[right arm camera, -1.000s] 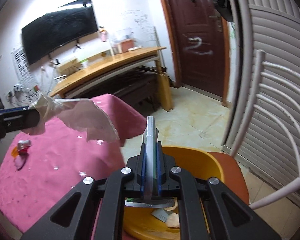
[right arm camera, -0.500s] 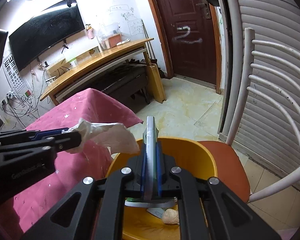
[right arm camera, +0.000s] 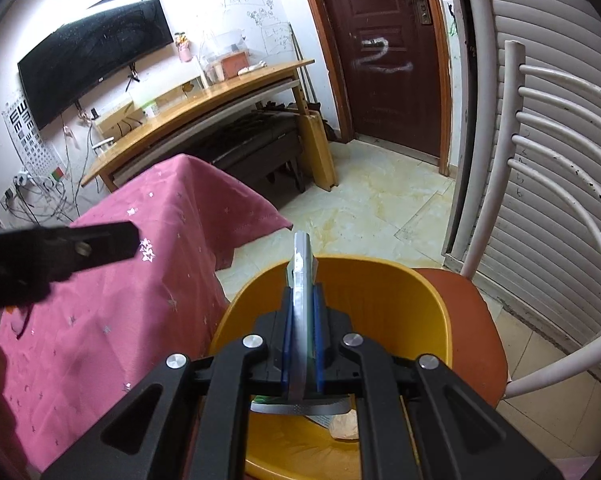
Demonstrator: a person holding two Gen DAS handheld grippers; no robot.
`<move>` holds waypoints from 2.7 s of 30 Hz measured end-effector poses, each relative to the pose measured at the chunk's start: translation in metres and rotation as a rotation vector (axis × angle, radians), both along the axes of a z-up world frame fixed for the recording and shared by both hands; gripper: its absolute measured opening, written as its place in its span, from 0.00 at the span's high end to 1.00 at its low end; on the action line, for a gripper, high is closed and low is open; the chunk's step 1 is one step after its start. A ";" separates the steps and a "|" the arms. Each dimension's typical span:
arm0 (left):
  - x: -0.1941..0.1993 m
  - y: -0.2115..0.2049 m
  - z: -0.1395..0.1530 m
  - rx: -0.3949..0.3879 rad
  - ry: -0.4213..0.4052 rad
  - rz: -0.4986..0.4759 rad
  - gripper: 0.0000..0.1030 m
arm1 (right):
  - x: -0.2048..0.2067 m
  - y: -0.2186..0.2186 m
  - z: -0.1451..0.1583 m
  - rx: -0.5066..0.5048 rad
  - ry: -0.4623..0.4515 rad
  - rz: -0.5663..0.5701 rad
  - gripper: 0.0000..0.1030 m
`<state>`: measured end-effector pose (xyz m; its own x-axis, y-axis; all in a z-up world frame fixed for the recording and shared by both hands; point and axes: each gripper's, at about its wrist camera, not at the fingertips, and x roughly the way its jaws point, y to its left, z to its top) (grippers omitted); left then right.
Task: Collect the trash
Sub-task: 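Carry tissue and tube to the yellow bin and open both tools, then move both open tools back over the table toward the remaining items, then grasp the orange cap with the left tool while the right tool grasps the pink pad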
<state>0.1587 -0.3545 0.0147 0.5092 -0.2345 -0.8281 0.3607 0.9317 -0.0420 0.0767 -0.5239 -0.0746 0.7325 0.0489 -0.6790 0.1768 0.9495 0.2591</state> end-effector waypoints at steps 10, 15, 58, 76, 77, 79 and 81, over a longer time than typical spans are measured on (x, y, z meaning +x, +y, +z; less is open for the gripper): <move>-0.005 0.045 0.014 -0.069 0.013 0.069 0.32 | 0.006 0.015 -0.007 -0.048 0.034 0.030 0.94; -0.007 0.078 0.024 -0.112 0.002 0.125 0.27 | 0.006 0.024 -0.008 -0.066 0.038 0.044 0.69; 0.003 0.379 0.009 -0.142 0.012 0.508 0.22 | 0.043 0.260 0.084 -0.127 -0.143 0.451 0.29; 0.024 0.369 -0.018 0.044 -0.032 0.335 0.35 | 0.052 0.368 0.063 -0.089 -0.006 0.702 0.29; 0.026 0.368 -0.020 0.044 -0.030 0.325 0.37 | 0.055 0.371 0.062 -0.073 0.005 0.711 0.28; 0.028 0.366 -0.022 0.039 -0.021 0.308 0.48 | 0.057 0.375 0.061 -0.071 0.023 0.723 0.28; 0.029 0.364 -0.024 0.025 -0.016 0.295 0.53 | 0.061 0.379 0.059 -0.077 0.046 0.739 0.29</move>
<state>0.1881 0.0095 -0.0095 0.5654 -0.0538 -0.8231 0.0747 0.9971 -0.0139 0.1373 -0.1451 -0.0157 0.4975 0.4691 -0.7297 -0.5061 0.8402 0.1950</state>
